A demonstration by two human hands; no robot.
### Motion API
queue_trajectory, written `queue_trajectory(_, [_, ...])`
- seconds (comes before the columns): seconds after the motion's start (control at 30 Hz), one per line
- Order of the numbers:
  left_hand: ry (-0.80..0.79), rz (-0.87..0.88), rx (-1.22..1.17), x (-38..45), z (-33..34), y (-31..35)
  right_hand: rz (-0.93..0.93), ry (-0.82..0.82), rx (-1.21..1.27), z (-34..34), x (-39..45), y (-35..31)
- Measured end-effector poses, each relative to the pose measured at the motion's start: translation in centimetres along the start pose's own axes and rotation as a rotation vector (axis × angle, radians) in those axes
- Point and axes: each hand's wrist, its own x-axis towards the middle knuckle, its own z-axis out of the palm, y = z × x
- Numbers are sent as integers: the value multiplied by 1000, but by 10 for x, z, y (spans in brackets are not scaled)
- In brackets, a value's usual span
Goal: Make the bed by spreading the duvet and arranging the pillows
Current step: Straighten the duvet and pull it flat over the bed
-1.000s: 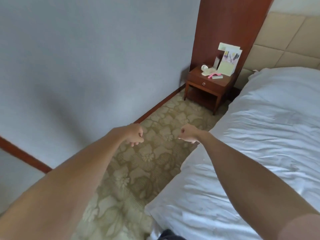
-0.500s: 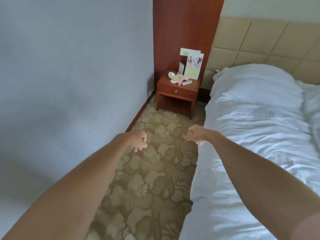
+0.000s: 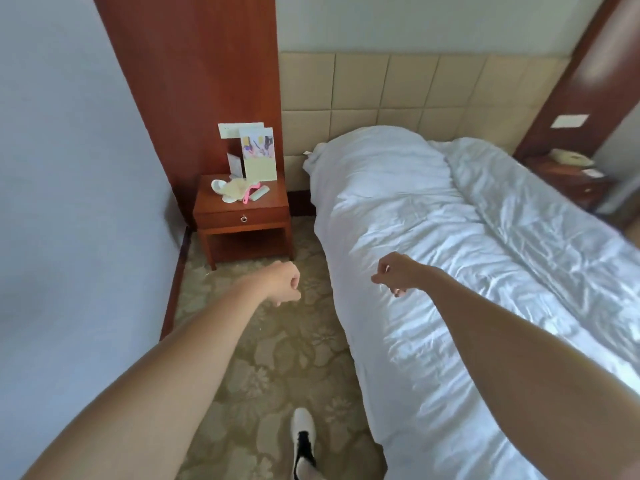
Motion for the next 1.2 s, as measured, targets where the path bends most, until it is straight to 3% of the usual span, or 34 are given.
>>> queue_trajectory(0.47, [-43, 134, 66, 266, -180, -10, 58, 222, 116, -154, 224, -33])
queue_trajectory(0.83, [-185, 318, 88, 467, -237, -1, 277, 323, 153, -207, 358, -1])
queue_trajectory(1.07, [-239, 326, 101, 606, -327, -46, 313, 344, 258, -270, 488, -43])
queue_trajectory(1.2, [-165, 380, 71, 679, -385, -56, 258, 410, 226, -308, 553, -67])
